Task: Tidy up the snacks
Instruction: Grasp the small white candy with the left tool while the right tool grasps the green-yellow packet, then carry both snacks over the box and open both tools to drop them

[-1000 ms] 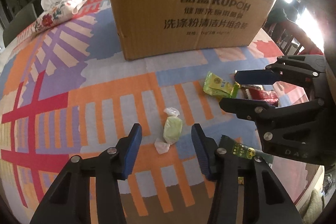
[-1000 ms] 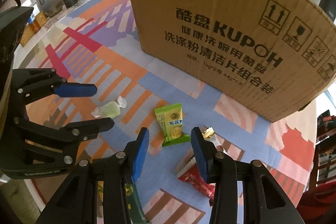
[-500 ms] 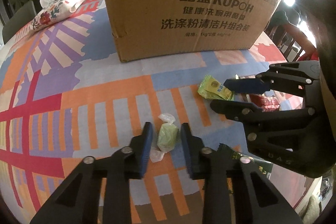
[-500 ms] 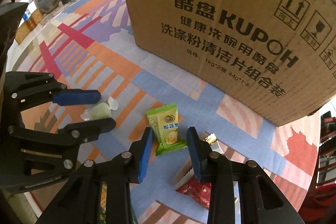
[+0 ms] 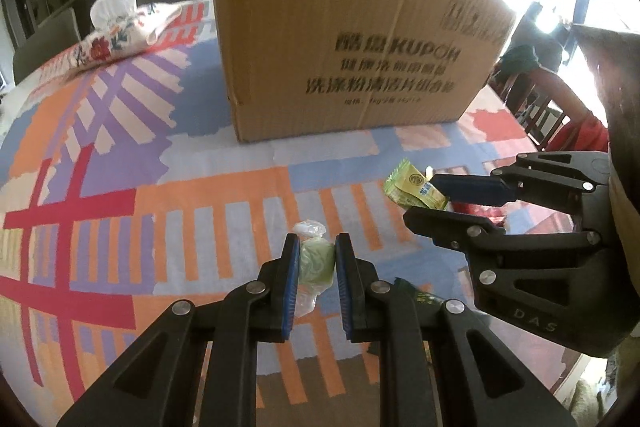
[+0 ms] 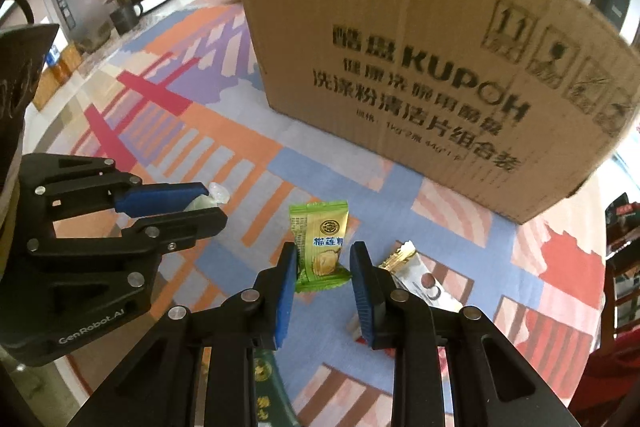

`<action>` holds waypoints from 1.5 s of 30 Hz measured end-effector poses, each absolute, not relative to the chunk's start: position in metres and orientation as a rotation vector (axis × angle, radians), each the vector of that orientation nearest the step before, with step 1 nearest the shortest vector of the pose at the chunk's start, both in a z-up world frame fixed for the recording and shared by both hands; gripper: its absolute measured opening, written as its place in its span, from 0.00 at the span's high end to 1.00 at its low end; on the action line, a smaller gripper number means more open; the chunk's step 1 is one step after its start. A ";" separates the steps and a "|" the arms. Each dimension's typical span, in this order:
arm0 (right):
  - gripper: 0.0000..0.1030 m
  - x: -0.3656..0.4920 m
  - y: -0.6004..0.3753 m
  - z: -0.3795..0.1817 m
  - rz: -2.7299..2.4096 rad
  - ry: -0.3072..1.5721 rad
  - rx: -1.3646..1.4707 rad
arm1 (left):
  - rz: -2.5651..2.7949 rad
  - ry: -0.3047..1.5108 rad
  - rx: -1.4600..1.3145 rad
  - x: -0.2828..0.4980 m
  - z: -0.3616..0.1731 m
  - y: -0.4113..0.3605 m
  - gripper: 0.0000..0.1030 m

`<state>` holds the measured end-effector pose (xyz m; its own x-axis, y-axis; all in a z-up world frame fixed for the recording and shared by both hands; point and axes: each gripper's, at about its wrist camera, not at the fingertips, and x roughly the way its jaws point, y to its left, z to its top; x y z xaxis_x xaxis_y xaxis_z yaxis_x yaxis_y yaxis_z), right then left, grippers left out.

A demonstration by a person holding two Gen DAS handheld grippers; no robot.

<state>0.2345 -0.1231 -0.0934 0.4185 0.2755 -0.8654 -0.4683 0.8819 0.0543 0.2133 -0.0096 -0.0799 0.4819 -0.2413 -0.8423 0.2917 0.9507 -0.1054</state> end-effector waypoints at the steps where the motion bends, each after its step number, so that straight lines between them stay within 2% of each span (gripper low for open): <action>1: 0.73 0.233 -0.124 -0.090 0.468 1.031 -0.200 | -0.325 1.002 0.057 0.211 -0.075 -0.010 0.82; 18: 0.73 0.201 -0.149 -0.012 0.422 0.823 -0.097 | -0.330 0.761 0.076 0.187 0.008 -0.013 0.82; 31: 0.73 0.201 -0.169 0.054 0.391 0.656 -0.030 | -0.349 0.591 0.113 0.199 0.076 -0.030 0.82; 45: 0.73 0.234 -0.172 0.091 0.383 0.594 -0.044 | -0.356 0.558 0.087 0.240 0.105 -0.034 0.82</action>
